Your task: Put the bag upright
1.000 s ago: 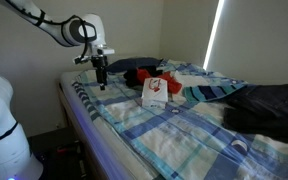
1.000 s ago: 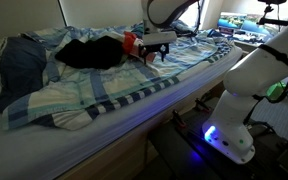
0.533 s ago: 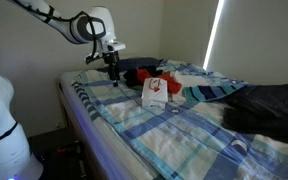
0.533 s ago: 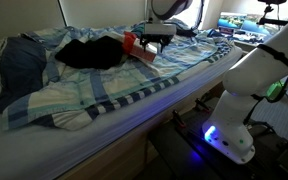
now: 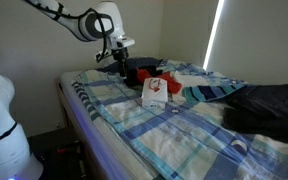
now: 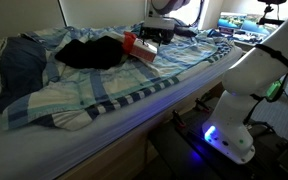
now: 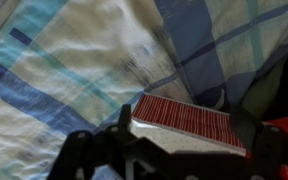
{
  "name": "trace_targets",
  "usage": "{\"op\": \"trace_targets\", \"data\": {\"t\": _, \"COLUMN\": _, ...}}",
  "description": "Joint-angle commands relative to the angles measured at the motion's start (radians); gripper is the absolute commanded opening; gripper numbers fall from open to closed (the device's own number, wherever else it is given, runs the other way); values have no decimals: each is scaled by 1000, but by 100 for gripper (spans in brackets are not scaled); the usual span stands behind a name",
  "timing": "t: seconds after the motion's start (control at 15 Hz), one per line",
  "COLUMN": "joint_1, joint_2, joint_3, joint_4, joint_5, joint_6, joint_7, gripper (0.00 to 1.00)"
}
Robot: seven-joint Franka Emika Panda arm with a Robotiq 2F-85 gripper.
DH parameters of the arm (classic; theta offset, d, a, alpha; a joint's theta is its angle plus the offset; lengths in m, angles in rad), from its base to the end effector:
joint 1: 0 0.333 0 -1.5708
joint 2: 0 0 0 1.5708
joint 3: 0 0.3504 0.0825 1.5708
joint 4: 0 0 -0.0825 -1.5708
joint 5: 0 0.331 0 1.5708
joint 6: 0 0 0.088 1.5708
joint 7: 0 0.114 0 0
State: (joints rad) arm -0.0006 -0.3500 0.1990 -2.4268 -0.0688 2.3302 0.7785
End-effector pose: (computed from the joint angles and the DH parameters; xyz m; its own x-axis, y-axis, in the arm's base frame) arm 0.3929 0.0849 0.5111 0.8218 -0.5071 0.2599 -0.5057 -0.8592 -0.0774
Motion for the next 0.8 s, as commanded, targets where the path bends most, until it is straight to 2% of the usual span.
{"op": "trace_targets", "data": {"t": 0.0, "joint_1": -4, "joint_2": 30, "joint_3": -4, "joint_4": 17, "joint_5": 12, "joint_6": 3, "joint_7": 17, "gripper": 100}}
{"op": "trace_targets", "data": {"t": 0.4, "joint_1": -31, "joint_2": 170, "joint_3": -36, "joint_4": 105, "joint_5": 16, "joint_6": 99, "joint_7": 81, "gripper": 100}}
{"op": "trace_targets", "data": {"t": 0.73, "joint_1": -1, "joint_2": 260, "joint_3": -96, "joint_4": 216, "joint_5": 69, "joint_6": 55, "joint_7": -83, "gripper": 100}}
